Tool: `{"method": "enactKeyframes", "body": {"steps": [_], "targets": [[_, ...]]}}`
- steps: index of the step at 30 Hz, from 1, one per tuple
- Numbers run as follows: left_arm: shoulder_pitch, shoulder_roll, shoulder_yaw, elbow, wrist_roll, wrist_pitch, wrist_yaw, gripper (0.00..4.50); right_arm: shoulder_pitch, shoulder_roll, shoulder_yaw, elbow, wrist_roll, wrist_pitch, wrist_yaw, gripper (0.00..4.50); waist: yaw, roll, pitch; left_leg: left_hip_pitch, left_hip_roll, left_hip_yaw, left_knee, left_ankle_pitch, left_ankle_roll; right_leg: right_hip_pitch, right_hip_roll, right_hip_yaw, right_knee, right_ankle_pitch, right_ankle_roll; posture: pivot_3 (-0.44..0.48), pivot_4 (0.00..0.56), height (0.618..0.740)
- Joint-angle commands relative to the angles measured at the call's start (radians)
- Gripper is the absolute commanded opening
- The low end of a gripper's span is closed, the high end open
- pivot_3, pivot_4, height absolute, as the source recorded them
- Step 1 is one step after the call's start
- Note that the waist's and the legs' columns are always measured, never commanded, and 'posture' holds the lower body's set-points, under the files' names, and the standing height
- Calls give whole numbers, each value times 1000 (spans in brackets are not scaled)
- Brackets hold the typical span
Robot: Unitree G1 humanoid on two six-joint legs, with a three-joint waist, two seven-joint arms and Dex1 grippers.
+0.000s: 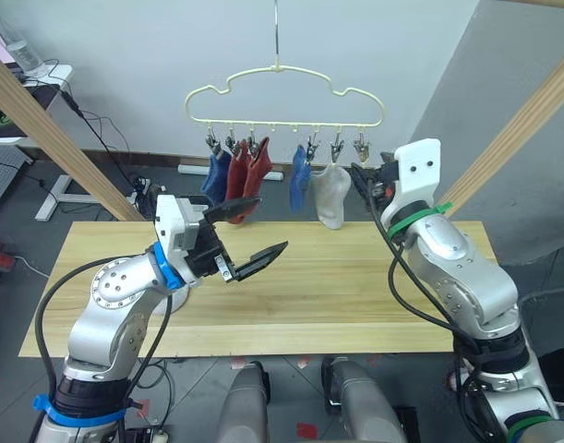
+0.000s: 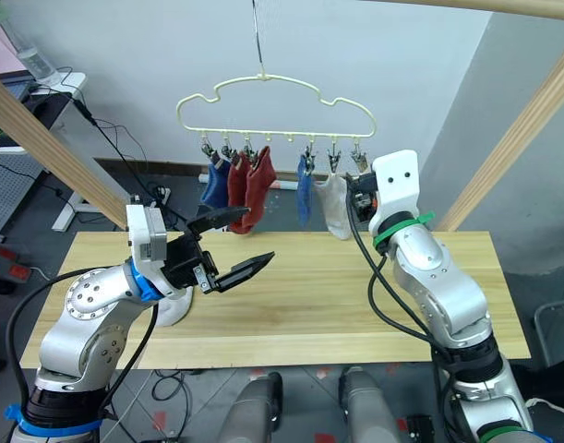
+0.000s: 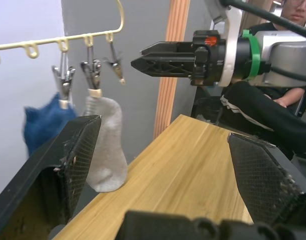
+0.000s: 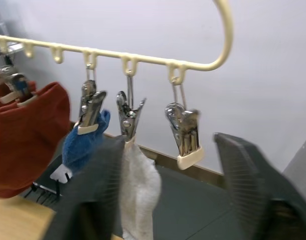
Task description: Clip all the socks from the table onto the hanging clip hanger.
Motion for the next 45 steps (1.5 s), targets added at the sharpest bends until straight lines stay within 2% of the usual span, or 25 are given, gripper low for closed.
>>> {"method": "enactKeyframes", "body": {"steps": [1,9,25,45], "targets": [[-2,-2,12,-62,-21,10,9,4500,-14,42,-17,-9,-68,-26,-8,2455,0,0,0,0,0,0,0,0,0,0,0,0,0,0,0,1,295,740],[-8,-16,7,-71,-15,16,17,4500,-44,152,-51,50,-177,-42,-29,2455,0,0,0,0,0,0,0,0,0,0,0,0,0,0,0,5,294,740],[-11,-31,5,-93,-22,26,25,4500,-88,262,-106,123,-264,-55,-21,2455,0,0,0,1,0,0,0,0,0,0,0,0,1,0,0,15,283,740],[0,-35,1,-100,-12,19,28,4500,-111,325,-107,152,-305,-67,8,2455,1,0,0,1,0,0,0,0,0,0,-1,0,2,0,0,26,275,740]]}}
